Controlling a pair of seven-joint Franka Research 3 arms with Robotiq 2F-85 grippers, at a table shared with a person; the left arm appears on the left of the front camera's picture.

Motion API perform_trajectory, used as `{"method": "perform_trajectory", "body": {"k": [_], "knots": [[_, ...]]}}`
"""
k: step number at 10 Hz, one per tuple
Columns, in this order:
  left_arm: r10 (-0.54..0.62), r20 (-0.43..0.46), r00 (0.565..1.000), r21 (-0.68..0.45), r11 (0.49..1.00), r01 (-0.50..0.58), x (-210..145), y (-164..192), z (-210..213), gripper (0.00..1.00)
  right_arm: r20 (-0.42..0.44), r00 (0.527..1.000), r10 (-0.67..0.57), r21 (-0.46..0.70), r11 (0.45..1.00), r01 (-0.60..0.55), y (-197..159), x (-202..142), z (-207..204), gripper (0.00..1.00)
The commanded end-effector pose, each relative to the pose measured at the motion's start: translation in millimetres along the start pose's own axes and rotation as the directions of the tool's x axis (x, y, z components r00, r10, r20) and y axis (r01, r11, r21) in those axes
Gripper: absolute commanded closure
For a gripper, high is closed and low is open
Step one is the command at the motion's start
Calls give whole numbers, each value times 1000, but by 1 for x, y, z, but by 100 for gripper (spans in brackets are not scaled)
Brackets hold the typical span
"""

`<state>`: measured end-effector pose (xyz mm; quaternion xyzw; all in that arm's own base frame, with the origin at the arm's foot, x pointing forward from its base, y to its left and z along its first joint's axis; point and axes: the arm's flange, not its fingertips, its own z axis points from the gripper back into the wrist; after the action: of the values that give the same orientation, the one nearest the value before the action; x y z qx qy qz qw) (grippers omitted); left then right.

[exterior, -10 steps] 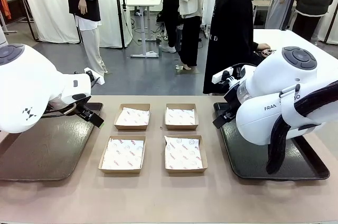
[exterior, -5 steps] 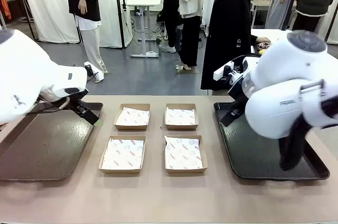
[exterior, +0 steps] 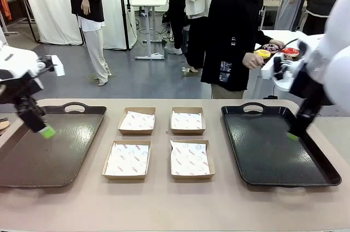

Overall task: Individually package the donuts and arrange them on the tray.
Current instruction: Pick up one Paper togo box.

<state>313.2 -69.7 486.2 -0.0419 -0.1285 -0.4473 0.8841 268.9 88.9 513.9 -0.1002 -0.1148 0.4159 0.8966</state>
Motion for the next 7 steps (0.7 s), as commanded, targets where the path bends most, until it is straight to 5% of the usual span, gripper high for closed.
{"method": "perform_trajectory", "body": {"k": [1, 2, 6, 7], "knots": [[3, 28, 1000, 13, 1000, -4, 14, 4, -14, 0, 29, 999, -37, -243, 969, 43, 30, -63, -68, 0], [3, 28, 1000, 13, 1000, -4, 14, 4, -14, 0, 0, 1000, 0, 0, 1000, 0, 0, 0, 0, 0], [1, 11, 1000, 13, 1000, -1, 9, 3, -9, 0, -5, 1000, 11, -42, 999, -11, -3, -5, 6, 0], [42, 42, 998, -95, 995, -38, 10, 8, -11, 0, 82, 993, -87, 186, 980, 71, -11, -13, -7, 0]]}}
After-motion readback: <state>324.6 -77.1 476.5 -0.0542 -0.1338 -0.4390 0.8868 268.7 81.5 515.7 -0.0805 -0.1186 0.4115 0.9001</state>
